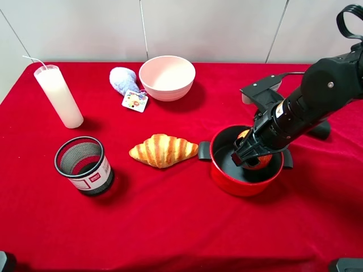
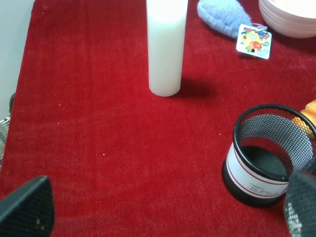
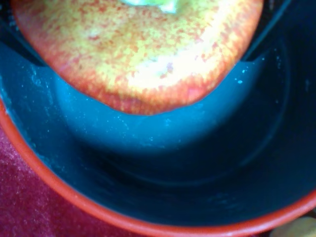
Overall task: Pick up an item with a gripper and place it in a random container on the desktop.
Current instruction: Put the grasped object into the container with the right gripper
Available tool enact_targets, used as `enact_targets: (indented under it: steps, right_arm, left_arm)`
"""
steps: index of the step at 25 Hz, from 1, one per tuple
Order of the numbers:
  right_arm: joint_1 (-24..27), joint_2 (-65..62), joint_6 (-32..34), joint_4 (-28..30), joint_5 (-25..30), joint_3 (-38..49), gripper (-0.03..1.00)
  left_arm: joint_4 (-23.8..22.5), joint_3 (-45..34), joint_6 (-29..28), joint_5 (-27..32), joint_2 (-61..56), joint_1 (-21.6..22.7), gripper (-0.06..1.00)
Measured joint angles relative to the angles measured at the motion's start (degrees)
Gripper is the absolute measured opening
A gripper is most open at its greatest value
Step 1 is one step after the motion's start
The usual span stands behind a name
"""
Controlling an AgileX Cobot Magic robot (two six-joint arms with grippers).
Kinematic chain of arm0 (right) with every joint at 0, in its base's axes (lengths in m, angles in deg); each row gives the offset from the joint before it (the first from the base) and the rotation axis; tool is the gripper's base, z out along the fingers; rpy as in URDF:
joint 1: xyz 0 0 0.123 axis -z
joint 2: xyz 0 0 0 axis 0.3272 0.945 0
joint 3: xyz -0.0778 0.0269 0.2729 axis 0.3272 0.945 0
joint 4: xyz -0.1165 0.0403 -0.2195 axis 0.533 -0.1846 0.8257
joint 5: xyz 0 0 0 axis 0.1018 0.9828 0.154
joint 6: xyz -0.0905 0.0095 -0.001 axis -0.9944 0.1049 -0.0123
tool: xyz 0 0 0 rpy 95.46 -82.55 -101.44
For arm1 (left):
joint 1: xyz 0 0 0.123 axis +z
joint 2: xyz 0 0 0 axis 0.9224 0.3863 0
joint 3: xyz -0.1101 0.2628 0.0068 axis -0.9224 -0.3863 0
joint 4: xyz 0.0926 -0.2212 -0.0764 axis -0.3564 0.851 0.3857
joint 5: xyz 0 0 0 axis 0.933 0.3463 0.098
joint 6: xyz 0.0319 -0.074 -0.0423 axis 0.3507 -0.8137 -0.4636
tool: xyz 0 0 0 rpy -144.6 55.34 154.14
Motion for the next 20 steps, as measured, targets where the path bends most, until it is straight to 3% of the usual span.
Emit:
enact_targets:
  steps: [20]
  right_arm:
    - [0.0, 0.0, 0.0, -2.3, 0.0, 0.0, 0.56]
  left_arm:
    - [0.0, 0.0, 0.0, 0.0, 0.0, 0.0, 0.90]
